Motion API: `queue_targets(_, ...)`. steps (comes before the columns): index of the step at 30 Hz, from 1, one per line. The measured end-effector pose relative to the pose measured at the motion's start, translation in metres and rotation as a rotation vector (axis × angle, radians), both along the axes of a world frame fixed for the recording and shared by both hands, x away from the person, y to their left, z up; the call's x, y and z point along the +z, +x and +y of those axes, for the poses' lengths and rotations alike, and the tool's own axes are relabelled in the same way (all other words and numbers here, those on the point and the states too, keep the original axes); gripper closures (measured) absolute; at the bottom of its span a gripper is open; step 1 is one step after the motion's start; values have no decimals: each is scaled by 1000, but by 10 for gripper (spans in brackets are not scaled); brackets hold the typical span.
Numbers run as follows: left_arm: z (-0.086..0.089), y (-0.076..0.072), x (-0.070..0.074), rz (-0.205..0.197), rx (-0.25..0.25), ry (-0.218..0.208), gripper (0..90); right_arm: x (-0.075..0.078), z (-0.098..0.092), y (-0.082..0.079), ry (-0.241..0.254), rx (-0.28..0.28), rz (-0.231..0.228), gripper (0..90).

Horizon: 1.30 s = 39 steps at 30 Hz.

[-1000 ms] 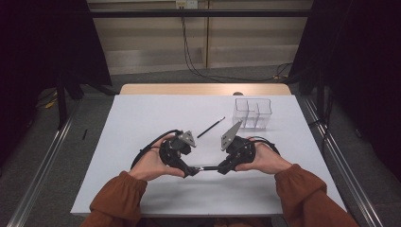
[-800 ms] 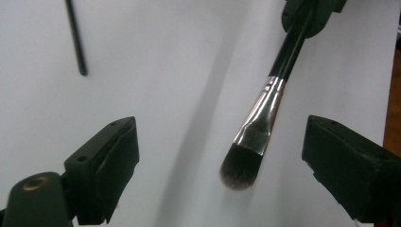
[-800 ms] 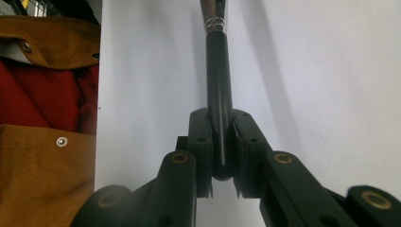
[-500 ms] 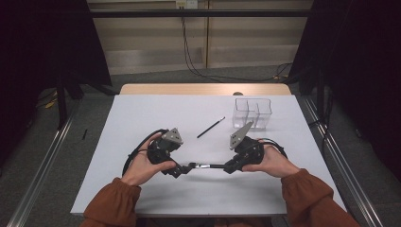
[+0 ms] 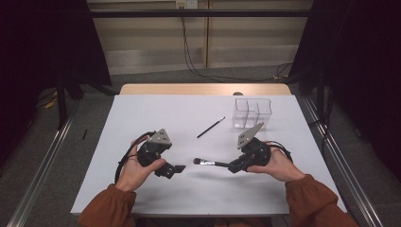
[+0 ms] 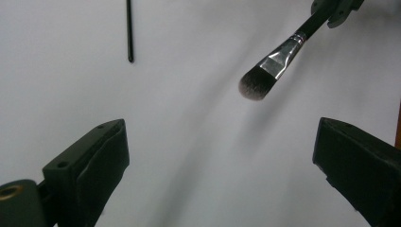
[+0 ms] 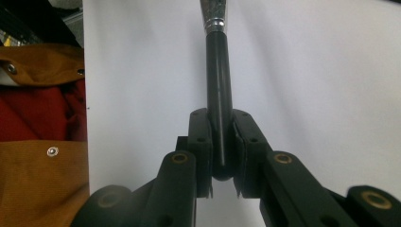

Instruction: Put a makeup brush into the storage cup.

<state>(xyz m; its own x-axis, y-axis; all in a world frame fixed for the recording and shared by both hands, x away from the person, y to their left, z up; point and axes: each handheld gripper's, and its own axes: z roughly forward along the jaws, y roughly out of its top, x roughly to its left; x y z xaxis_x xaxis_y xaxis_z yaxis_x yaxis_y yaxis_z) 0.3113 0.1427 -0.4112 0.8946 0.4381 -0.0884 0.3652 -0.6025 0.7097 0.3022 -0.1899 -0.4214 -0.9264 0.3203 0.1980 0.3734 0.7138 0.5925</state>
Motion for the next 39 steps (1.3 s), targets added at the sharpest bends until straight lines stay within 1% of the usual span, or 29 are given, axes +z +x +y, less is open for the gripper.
queue_targets(3,3,-1,-2,3,13,-8,43,-3,-2,0,21,-22,3,800)
queue_targets(6,5,-3,-2,-2,22,-25,45,-6,-4,-2,49,-49,-8,801)
queue_targets(7,6,-4,-2,-7,22,-27,45,-6,-4,-2,49,-49,-8,801)
queue_targets(8,7,-5,-3,-3,29,-36,45,-7,-3,-2,53,-53,-5,801)
queue_targets(10,8,-6,-4,-10,34,-44,45,-9,-3,-4,63,-63,-12,801)
queue_targets(12,9,-6,-4,-10,38,-41,45,-10,-4,-5,74,-73,-19,801)
queue_targets(14,10,-6,-5,-12,44,-43,45,-10,-4,-6,97,-86,-20,801)
queue_targets(21,9,-6,-5,-21,46,-47,45,-14,-4,-11,172,-129,-58,801)
queue_targets(23,9,-6,-5,-21,48,-51,45,-16,-4,-12,168,-133,-50,801)
queue_targets(24,8,-6,-6,-20,46,-52,45,-17,-4,-12,163,-137,-58,801)
queue_targets(29,8,-6,-6,-24,46,-57,45,-18,-8,-11,211,-162,-61,801)
queue_targets(32,8,-7,-6,-22,47,-62,45,-19,-9,-12,225,-185,-82,800)
queue_targets(34,8,-7,-6,-24,44,-62,45,-19,-9,-12,241,-190,-103,801)
queue_targets(35,8,-7,-6,-23,41,-62,45,-19,-10,-12,254,-190,-105,800)
queue_targets(36,8,-7,-6,-22,33,-66,45,-19,-9,-13,267,-181,-112,800)
queue_targets(39,8,-8,-6,-27,39,-74,45,-20,-8,-14,274,-166,-124,800)
